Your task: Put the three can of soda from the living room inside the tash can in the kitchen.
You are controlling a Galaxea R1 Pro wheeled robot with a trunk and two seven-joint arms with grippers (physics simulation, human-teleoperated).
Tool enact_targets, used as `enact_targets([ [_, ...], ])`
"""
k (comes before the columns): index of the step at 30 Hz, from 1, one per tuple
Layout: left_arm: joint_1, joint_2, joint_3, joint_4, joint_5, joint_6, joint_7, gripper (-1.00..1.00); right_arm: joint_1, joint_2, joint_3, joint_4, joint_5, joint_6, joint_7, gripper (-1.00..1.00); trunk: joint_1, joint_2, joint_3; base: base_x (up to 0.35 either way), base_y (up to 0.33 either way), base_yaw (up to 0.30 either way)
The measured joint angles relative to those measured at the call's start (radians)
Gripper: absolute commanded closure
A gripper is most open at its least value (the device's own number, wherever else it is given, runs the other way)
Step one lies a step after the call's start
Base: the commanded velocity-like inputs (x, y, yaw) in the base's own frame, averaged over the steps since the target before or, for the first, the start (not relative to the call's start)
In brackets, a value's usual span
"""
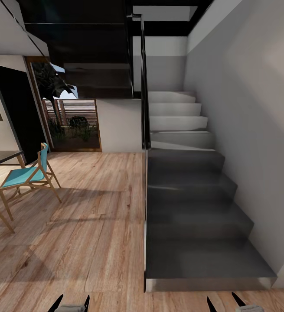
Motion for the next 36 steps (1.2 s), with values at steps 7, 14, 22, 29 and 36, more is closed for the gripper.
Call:
enact_targets([
  [7,0.000,0.000,0.000,0.001,-0.003,-0.001,0.000,-1.00,0.000,0.000,0.000,0.003,0.000,0.000,0.000,-1.00,0.000,0.000,0.000,0.000,0.000,0.000],
  [14,0.000,0.000,-0.001,0.001,-0.003,-0.001,0.000,-1.00,0.000,0.002,0.001,0.019,0.000,0.000,0.000,-1.00,0.000,0.000,0.000,0.000,0.000,0.000],
  [22,0.000,0.000,-0.001,0.002,-0.005,-0.002,0.000,-1.00,0.000,0.006,0.006,0.023,0.004,0.000,0.000,-1.00,0.000,0.000,0.001,0.000,0.000,0.017],
  [29,-0.001,0.000,-0.001,0.003,-0.007,-0.001,0.002,-1.00,0.000,0.007,0.008,0.024,0.004,0.000,-0.027,-1.00,0.000,0.000,0.001,0.000,0.000,0.170],
  [36,-0.001,0.000,-0.003,0.032,-0.009,-0.001,0.007,-1.00,0.000,0.007,0.015,0.032,0.008,0.000,-0.093,-1.00,0.000,0.000,0.001,0.000,0.000,0.237],
])
